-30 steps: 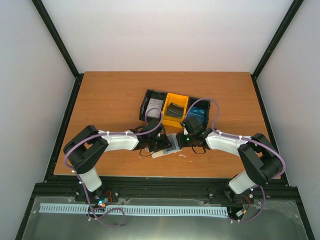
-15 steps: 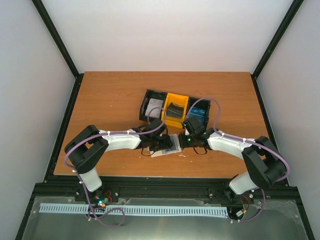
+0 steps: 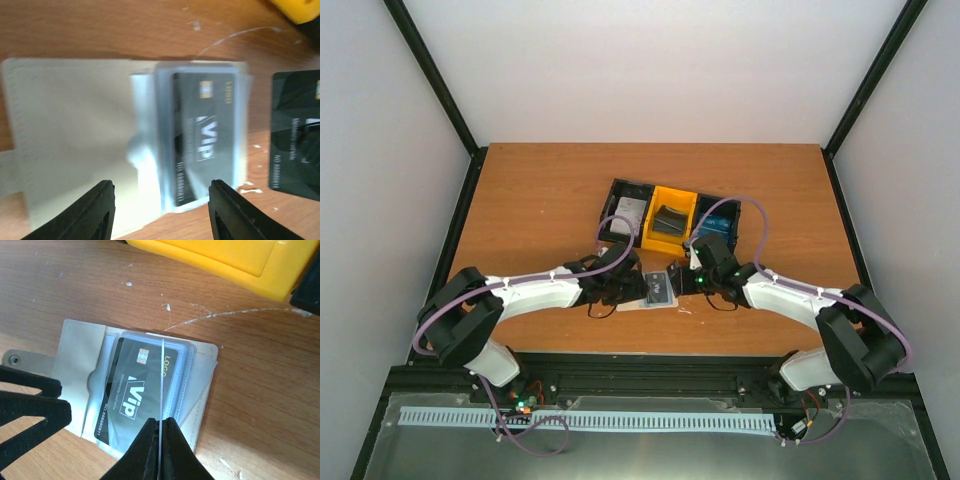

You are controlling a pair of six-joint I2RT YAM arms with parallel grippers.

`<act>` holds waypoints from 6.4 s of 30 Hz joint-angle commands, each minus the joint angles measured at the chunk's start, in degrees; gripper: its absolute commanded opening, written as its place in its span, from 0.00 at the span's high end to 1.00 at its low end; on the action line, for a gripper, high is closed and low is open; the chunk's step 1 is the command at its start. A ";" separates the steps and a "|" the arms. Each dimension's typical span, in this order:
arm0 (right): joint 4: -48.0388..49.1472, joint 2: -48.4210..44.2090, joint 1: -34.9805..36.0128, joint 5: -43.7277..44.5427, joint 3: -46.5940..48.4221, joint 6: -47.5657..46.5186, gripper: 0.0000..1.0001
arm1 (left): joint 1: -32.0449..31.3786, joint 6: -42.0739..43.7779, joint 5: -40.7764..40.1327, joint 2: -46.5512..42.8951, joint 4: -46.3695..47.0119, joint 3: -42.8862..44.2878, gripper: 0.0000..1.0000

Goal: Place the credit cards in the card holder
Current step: Insert the credit card into the card holder, then turn over the card slot in the card holder, then insert the credit card into the card holder.

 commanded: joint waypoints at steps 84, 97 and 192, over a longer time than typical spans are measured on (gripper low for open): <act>18.66 11.08 5.02 -5.80 0.56 19.14 0.97 | 5.96 -0.81 -1.61 -11.81 5.08 -10.81 0.49; 19.86 8.88 6.24 2.03 -1.79 20.03 0.97 | 6.66 6.08 1.23 -12.56 14.51 -14.03 0.45; 44.01 14.07 3.08 -11.96 -11.65 26.22 0.97 | 12.30 8.71 4.83 -5.66 18.84 -17.96 0.79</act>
